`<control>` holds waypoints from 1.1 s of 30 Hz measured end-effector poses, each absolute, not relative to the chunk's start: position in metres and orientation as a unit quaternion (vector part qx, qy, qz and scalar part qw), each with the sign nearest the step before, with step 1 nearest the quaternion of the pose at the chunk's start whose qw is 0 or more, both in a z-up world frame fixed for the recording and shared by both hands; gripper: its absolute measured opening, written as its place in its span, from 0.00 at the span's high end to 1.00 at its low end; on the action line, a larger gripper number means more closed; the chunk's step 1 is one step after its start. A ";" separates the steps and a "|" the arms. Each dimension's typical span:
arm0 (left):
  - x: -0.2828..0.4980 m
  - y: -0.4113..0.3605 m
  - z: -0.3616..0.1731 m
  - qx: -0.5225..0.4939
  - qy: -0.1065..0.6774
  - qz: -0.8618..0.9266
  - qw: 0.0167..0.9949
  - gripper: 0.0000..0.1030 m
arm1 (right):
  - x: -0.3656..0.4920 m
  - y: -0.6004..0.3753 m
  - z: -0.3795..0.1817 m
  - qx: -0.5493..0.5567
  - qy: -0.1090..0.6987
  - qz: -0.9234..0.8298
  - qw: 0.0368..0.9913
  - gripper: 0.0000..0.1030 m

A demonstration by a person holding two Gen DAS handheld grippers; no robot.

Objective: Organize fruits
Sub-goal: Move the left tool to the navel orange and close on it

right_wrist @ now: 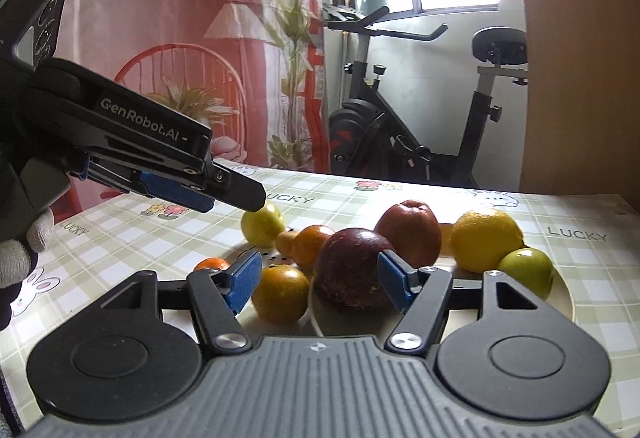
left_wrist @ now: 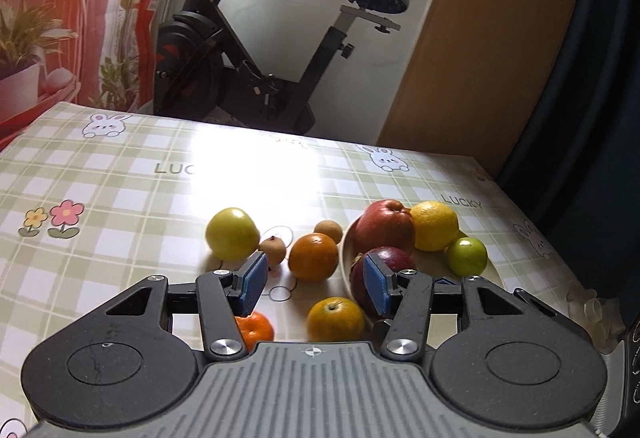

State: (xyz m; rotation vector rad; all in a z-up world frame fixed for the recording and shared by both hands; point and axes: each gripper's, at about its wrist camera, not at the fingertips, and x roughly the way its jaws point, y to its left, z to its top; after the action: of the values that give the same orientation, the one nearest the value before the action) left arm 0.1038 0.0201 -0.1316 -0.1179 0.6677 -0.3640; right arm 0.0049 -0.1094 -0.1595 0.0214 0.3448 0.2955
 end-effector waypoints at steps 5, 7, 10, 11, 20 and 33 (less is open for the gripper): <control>0.102 0.044 -0.131 -0.071 0.327 -0.159 0.929 0.46 | 0.014 -0.089 -0.161 -0.007 0.189 0.186 0.964 0.45; 0.101 0.052 -0.130 -0.079 0.326 -0.156 0.929 0.47 | 0.018 -0.080 -0.162 -0.022 0.194 0.199 0.960 0.45; 0.099 0.058 -0.131 -0.087 0.329 -0.154 0.928 0.47 | 0.025 -0.072 -0.165 -0.034 0.204 0.198 0.958 0.45; 0.099 0.059 -0.132 -0.089 0.329 -0.155 0.927 0.47 | 0.027 -0.071 -0.167 -0.036 0.211 0.195 0.957 0.45; 0.100 0.051 -0.141 -0.092 0.347 -0.188 0.914 0.53 | 0.018 -0.073 -0.169 -0.039 0.203 0.217 0.954 0.45; 0.122 0.021 -0.165 -0.048 0.398 -0.236 0.885 0.55 | 0.020 -0.079 -0.169 -0.020 0.205 0.227 0.952 0.46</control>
State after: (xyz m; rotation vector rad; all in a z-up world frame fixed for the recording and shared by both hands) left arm 0.1218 0.0212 -0.1648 -0.0999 0.8289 -0.4920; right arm 0.0203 -0.0791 -0.1691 -0.0410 0.4167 0.4610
